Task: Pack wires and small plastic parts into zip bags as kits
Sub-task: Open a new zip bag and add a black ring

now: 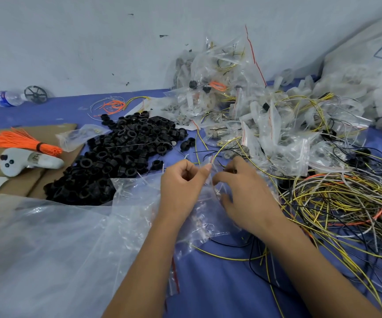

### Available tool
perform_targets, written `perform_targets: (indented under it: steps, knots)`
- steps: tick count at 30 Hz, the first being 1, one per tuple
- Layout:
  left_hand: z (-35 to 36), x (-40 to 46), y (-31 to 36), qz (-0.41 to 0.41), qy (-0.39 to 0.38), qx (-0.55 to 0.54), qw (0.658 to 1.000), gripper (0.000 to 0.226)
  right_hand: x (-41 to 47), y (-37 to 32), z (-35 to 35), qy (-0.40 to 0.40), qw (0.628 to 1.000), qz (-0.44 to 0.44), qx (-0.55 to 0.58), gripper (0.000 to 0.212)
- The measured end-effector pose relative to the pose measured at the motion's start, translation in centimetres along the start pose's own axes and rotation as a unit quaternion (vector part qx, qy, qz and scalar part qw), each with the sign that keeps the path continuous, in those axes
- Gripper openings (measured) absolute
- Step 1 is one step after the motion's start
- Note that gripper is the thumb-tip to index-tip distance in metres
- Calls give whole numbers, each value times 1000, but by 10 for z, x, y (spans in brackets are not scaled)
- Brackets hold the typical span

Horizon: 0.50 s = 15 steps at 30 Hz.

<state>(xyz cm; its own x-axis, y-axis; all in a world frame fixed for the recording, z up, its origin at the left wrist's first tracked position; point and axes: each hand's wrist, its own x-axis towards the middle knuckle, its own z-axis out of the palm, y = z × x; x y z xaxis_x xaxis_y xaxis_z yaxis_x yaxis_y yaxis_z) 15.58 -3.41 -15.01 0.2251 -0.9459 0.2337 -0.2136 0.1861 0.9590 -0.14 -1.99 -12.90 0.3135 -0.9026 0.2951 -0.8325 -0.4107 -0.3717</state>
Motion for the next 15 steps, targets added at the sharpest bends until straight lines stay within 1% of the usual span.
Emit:
perform_targets:
  steps: [2, 4, 5, 8, 9, 13, 14, 15]
  knots:
    - [3, -3, -1, 29, -7, 79, 996, 41, 4, 4, 0, 2, 998, 28, 50, 47]
    - [7, -5, -1, 54, -15, 152, 987, 40, 6, 8, 0, 9, 997, 38, 63, 51]
    - [8, -6, -1, 63, -16, 172, 983, 39, 6, 10, 0, 11, 998, 33, 59, 45]
    - [8, -8, 1, 84, -10, 203, 976, 38, 5, 9, 1, 21, 999, 7, 32, 9]
    - [8, -9, 2, 88, -9, 210, 974, 36, 6, 10, 1, 23, 999, 0, 23, 4]
    - [9, -11, 3, 81, -18, 219, 972, 29, 7, 13, 3, -20, 999, -26, -29, 20]
    - [9, -11, 3, 79, -17, 220, 972, 30, 7, 12, 3, -21, 999, -26, -39, 20]
    - [9, -10, 2, 76, -16, 220, 972, 30, 6, 11, 2, -4, 999, -28, -35, 17]
